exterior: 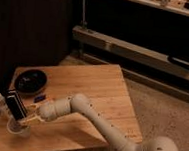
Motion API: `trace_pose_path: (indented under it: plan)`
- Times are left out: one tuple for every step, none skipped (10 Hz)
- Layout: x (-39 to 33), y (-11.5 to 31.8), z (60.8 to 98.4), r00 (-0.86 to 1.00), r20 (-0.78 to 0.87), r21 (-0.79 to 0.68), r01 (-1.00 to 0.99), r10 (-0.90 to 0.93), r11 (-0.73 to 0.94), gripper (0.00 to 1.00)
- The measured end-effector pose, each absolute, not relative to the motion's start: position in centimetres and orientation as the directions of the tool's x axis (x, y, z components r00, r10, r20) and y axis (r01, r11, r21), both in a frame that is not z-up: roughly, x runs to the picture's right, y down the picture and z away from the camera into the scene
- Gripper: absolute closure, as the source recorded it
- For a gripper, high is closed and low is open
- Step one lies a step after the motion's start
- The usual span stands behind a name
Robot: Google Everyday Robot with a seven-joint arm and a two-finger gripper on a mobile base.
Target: Place the eraser in the ceramic cup
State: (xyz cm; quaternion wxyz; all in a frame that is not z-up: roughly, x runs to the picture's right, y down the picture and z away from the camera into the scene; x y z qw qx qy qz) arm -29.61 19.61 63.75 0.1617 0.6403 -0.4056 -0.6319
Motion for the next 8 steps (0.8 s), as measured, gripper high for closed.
trace_pose_path:
  plan:
    - [-29.75, 19.76, 63.6, -0.128, -0.679, 0.718, -0.32, -0.723, -0.618, 1.0]
    - [-29.9, 19.93, 63.48, -0.13, -0.68, 0.717, -0.326, -0.722, -0.616, 1.0]
    - [-30.07, 20.11, 63.4, -0.13, -0.678, 0.717, -0.333, -0.723, -0.612, 1.0]
    - [-30.07, 20.17, 63.44, -0.131, -0.676, 0.719, -0.337, -0.726, -0.608, 0.99]
    - [-30.01, 20.12, 63.5, -0.132, -0.672, 0.721, -0.341, -0.729, -0.603, 0.92]
    - [-30.04, 20.11, 63.54, -0.131, -0.666, 0.726, -0.343, -0.735, -0.597, 0.82]
    - [-30.11, 20.07, 63.57, -0.131, -0.656, 0.734, -0.342, -0.743, -0.587, 0.7]
    - [-30.18, 20.01, 63.56, -0.129, -0.649, 0.739, -0.34, -0.749, -0.582, 0.6]
